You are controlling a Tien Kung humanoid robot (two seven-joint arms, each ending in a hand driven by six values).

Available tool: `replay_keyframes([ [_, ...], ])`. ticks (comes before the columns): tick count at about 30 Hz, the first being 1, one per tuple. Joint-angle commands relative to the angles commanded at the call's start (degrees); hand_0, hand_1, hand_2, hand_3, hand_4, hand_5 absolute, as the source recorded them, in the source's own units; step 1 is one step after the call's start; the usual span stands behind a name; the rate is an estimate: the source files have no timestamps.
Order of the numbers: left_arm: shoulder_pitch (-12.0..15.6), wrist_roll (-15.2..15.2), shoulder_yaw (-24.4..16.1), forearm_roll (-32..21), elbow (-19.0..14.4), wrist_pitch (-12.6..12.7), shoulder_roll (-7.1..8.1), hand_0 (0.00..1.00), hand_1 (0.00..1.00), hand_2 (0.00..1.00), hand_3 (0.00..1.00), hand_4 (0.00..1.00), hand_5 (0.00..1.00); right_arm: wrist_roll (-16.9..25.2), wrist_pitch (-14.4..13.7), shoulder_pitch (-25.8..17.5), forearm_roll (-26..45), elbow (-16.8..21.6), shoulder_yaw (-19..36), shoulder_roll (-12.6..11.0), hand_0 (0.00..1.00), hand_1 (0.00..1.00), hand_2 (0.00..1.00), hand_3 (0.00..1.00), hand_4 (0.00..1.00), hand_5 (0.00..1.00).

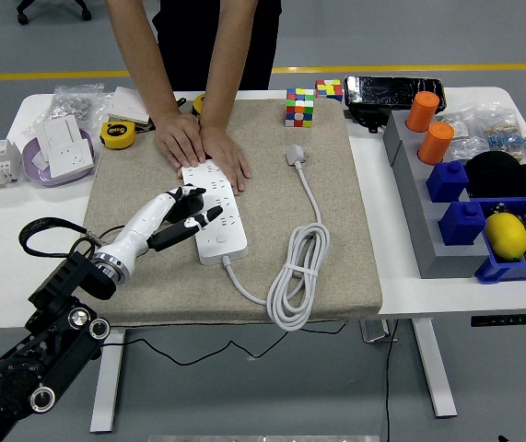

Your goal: Pick up the plug,place it near the board,insert it into the board,press the button

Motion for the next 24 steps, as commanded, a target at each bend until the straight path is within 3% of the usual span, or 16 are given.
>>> replay_keyframes([
  [24,-2.6,1.0,2.8,3.0,0.4,-0.5,0.07,0.998,0.947,0.882,0.864,0.996,0.998,-0.1,0.0,0.1,0.3,0.0,-0.4,-0.2,0.810,0.747,0.743,0.770,0.998,0.974],
])
